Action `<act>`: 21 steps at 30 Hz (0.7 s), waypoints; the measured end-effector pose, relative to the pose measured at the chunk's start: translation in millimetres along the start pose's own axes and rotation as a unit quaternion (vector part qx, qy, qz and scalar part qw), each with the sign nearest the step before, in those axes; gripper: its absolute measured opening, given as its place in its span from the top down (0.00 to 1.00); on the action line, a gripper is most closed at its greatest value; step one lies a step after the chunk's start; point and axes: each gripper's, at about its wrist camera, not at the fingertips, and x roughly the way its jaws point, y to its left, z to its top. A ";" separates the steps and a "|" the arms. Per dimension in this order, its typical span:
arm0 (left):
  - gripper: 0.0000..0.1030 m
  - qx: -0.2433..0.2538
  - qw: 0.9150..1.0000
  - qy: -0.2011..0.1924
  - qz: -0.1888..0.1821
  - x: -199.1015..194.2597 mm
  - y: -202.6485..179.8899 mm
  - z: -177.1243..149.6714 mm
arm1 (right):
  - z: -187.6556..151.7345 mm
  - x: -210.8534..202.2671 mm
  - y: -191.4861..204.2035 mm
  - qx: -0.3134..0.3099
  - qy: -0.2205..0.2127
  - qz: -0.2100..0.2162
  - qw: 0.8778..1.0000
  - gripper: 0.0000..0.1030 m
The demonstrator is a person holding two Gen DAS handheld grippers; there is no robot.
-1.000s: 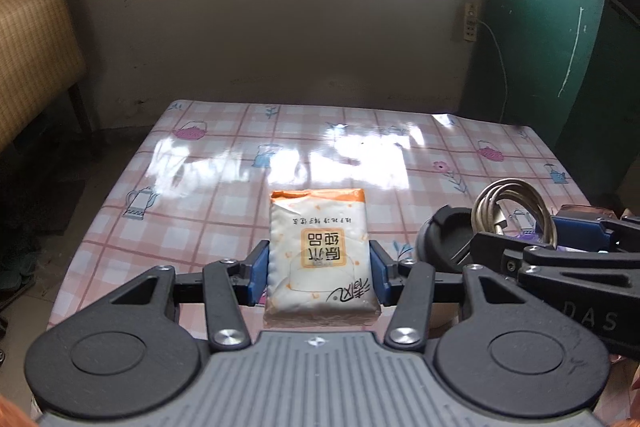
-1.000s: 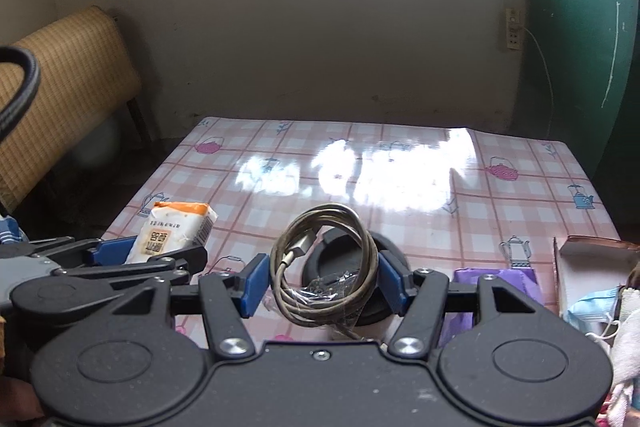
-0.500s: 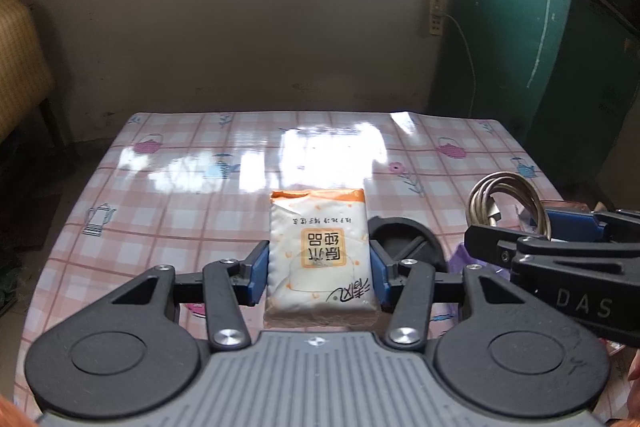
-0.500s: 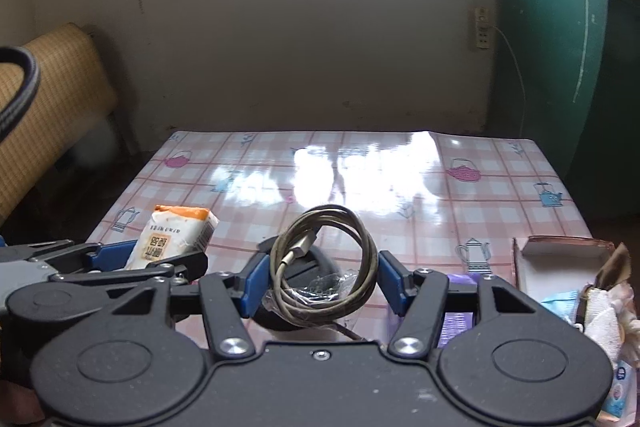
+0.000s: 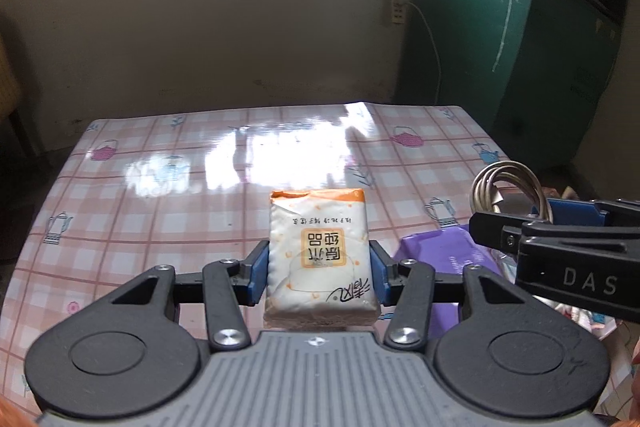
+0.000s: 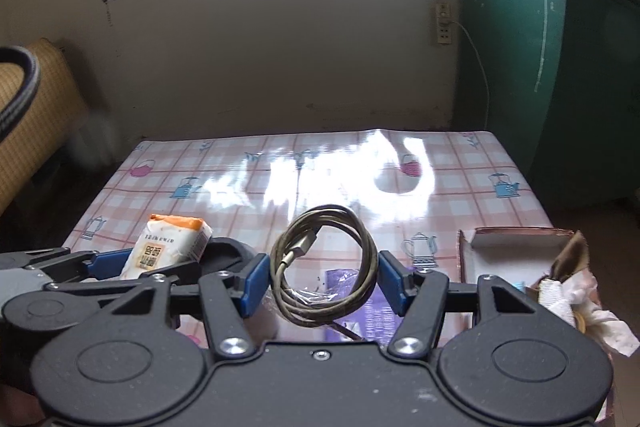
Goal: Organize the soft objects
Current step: 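Carry the tissue pack and cable with both tools toward the box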
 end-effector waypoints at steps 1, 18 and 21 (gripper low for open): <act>0.50 0.002 1.000 0.001 -0.003 0.6 -3.5 0.0 | -0.4 -0.9 -3.5 0.002 0.000 -0.002 1.000 0.32; 0.50 0.039 0.998 0.011 -0.043 12.1 -58.6 -5.1 | -10.1 -15.3 -60.7 0.030 0.001 -0.037 0.999 0.32; 0.50 0.044 0.998 0.014 -0.049 14.9 -66.8 -6.2 | -12.2 -17.6 -70.1 0.035 0.001 -0.044 0.998 0.32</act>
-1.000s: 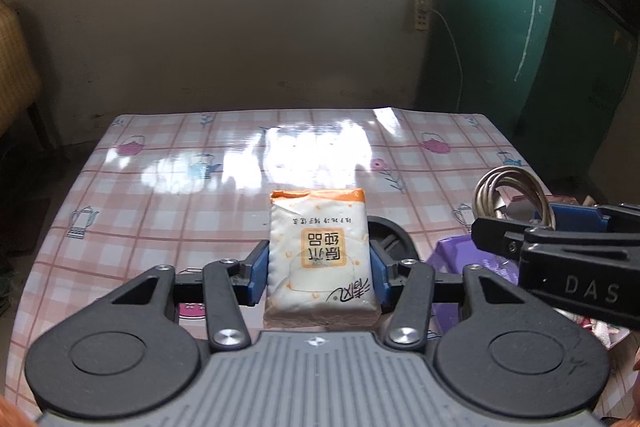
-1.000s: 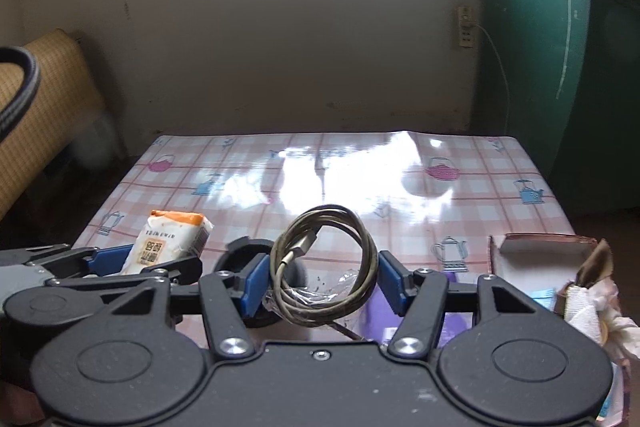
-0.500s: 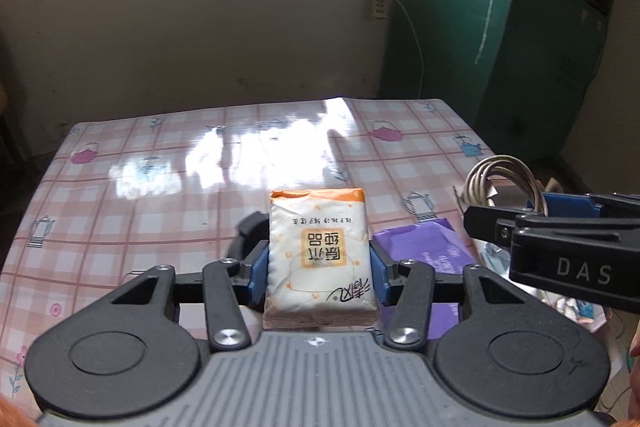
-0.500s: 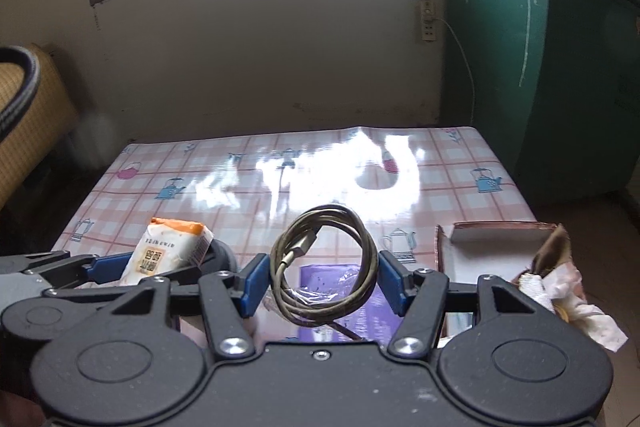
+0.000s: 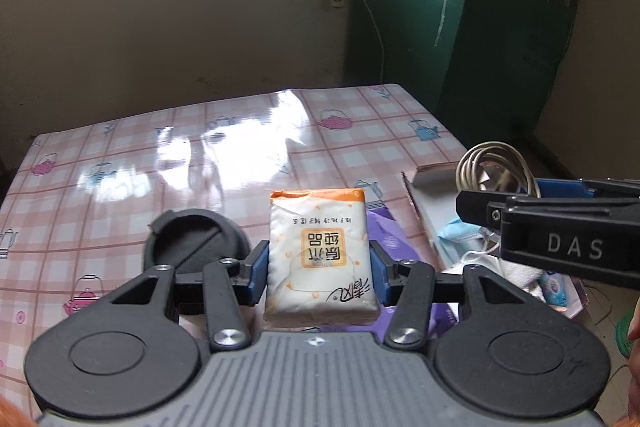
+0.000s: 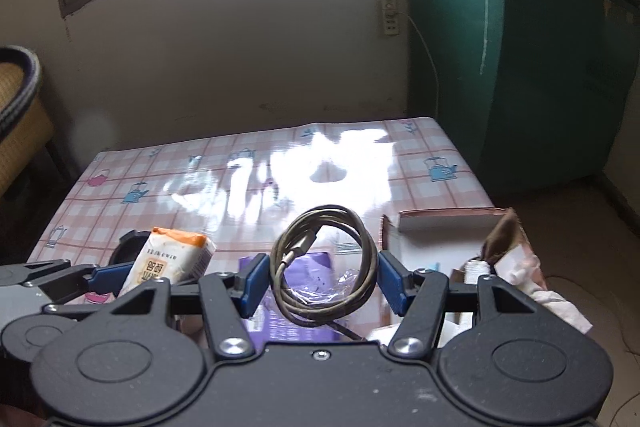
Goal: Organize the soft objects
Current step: 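Carry the tissue pack and cable with both tools toward the box, then open both tools to drop the tissue pack and cable into the box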
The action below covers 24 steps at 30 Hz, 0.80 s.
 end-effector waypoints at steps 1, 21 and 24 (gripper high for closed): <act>0.50 0.002 1.000 0.001 -0.003 0.8 -3.0 -0.4 | -0.3 -0.3 -3.3 0.002 0.001 -0.002 1.000 0.32; 0.50 0.058 0.995 0.023 -0.077 28.2 -76.0 -11.3 | -10.6 3.7 -90.1 0.041 0.022 -0.051 0.998 0.31; 0.50 0.064 0.993 0.027 -0.091 36.8 -87.1 -11.8 | -12.6 7.2 -100.9 0.047 0.027 -0.054 0.997 0.31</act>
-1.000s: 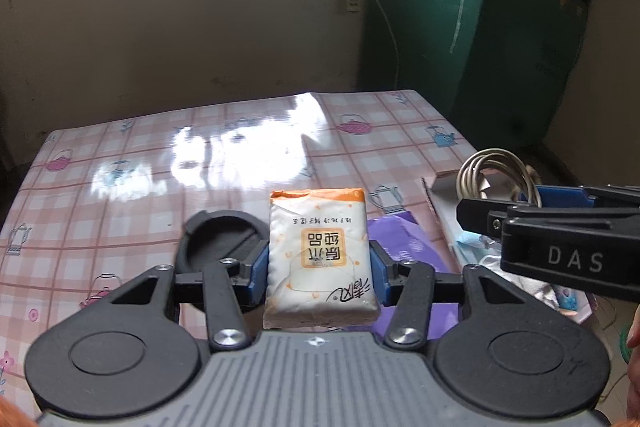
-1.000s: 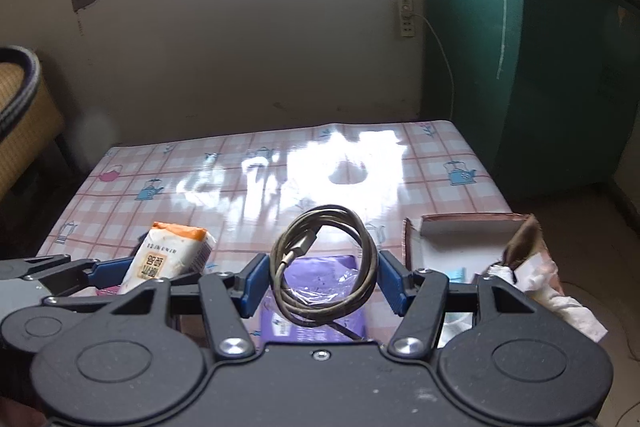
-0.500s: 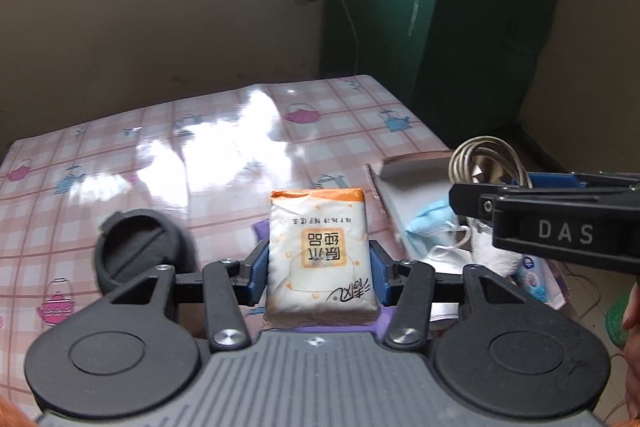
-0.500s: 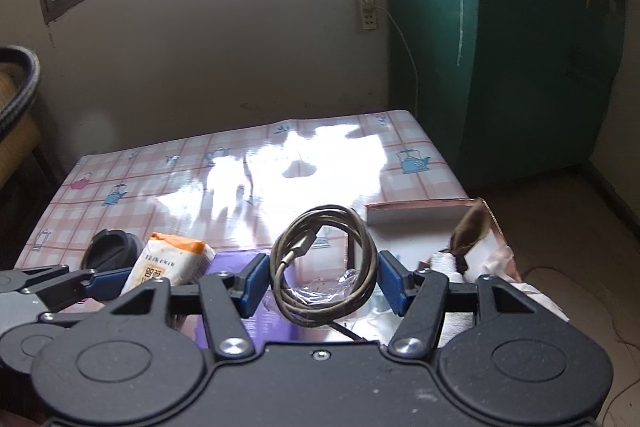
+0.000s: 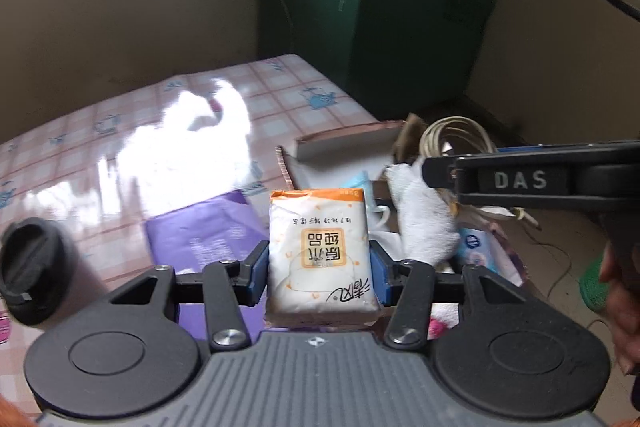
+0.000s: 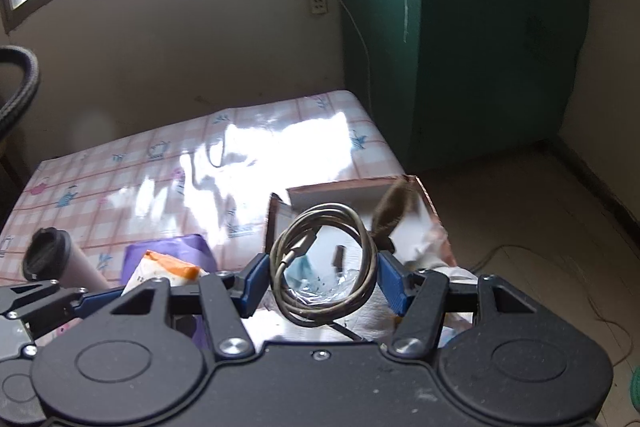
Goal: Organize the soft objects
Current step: 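Open both tools to drop the tissue pack and cable into the box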
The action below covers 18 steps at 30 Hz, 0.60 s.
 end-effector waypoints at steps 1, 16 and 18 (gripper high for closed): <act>0.50 0.003 1.000 0.001 -0.003 3.4 -3.5 0.4 | -0.2 1.4 -2.4 0.002 0.002 -0.001 1.000 0.31; 0.33 0.006 0.997 -0.003 -0.079 41.8 -32.8 5.3 | 8.3 29.5 -32.7 0.022 0.003 0.006 1.000 0.24; 0.28 0.010 0.997 -0.007 -0.079 40.6 -33.8 2.7 | 8.7 31.1 -33.4 0.024 0.003 0.005 1.000 0.24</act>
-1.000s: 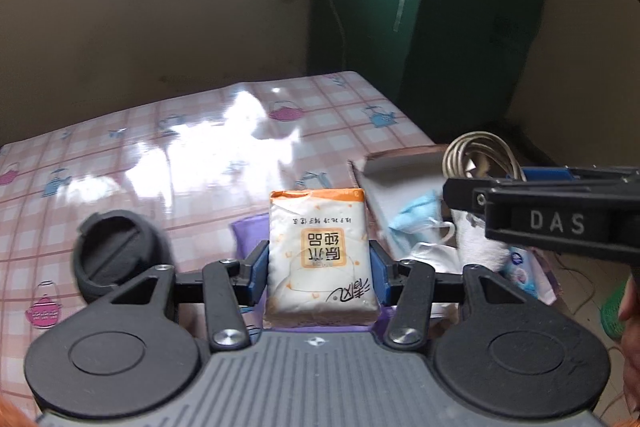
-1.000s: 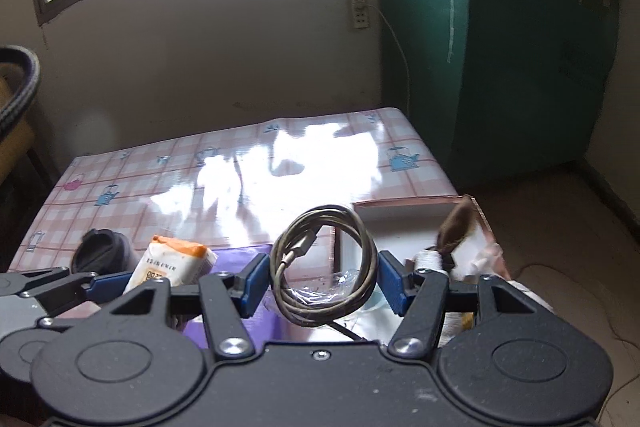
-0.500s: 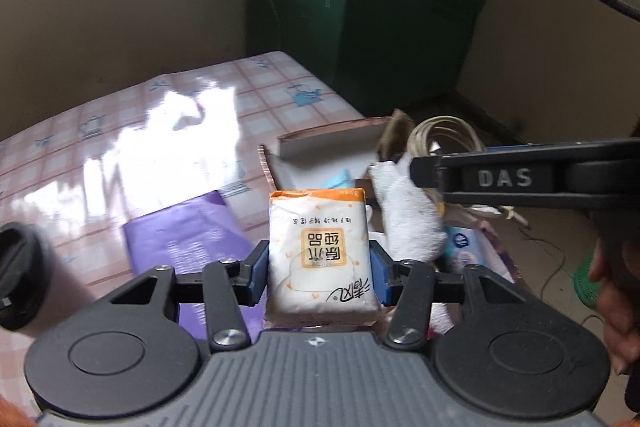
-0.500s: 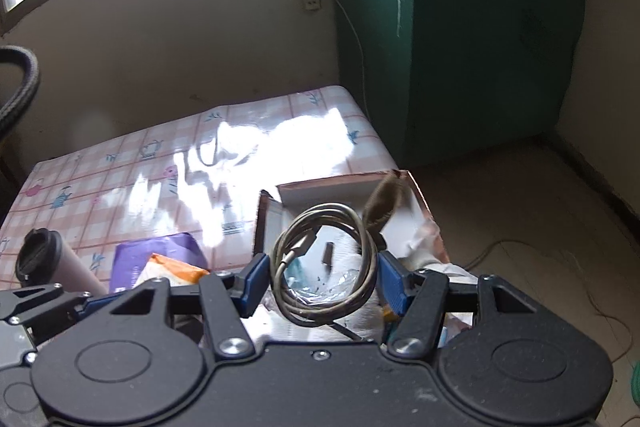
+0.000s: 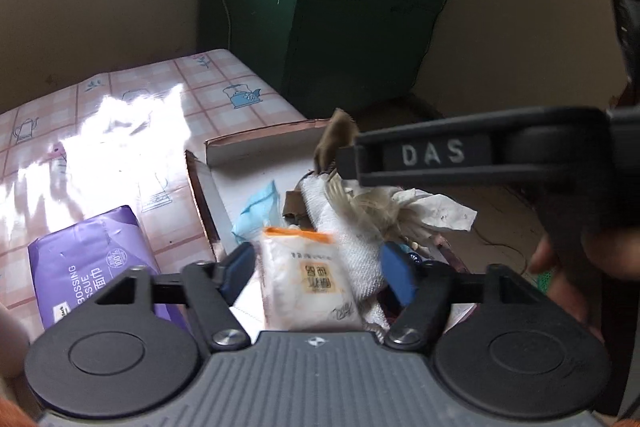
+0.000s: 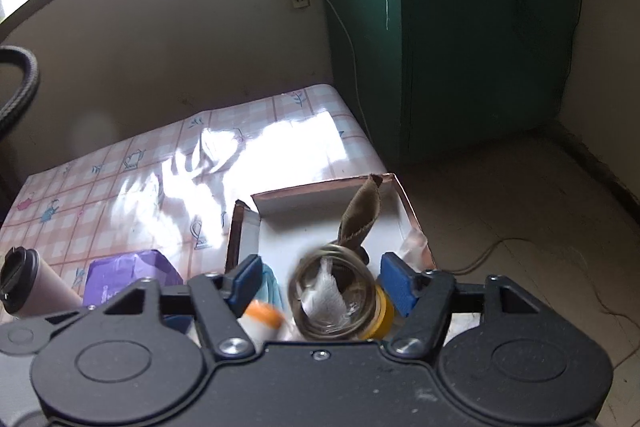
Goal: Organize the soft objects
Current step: 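Open both tools to drop the tissue pack and cable into the box, then pull both open tools back from the filled box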
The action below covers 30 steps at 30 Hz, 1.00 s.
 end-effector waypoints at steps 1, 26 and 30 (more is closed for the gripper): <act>0.27 0.001 1.000 0.001 0.004 -1.2 0.4 -1.1 | -0.5 -0.6 -0.6 0.002 -0.001 0.001 1.000 0.24; 0.00 -0.077 0.983 0.029 0.165 -70.7 -1.0 -58.1 | -69.6 -78.4 10.9 -0.048 0.030 -0.014 0.998 0.22; 0.00 -0.086 0.983 0.035 0.159 -71.6 -3.1 -64.6 | -79.1 -76.3 8.4 -0.059 0.050 -0.021 0.997 0.22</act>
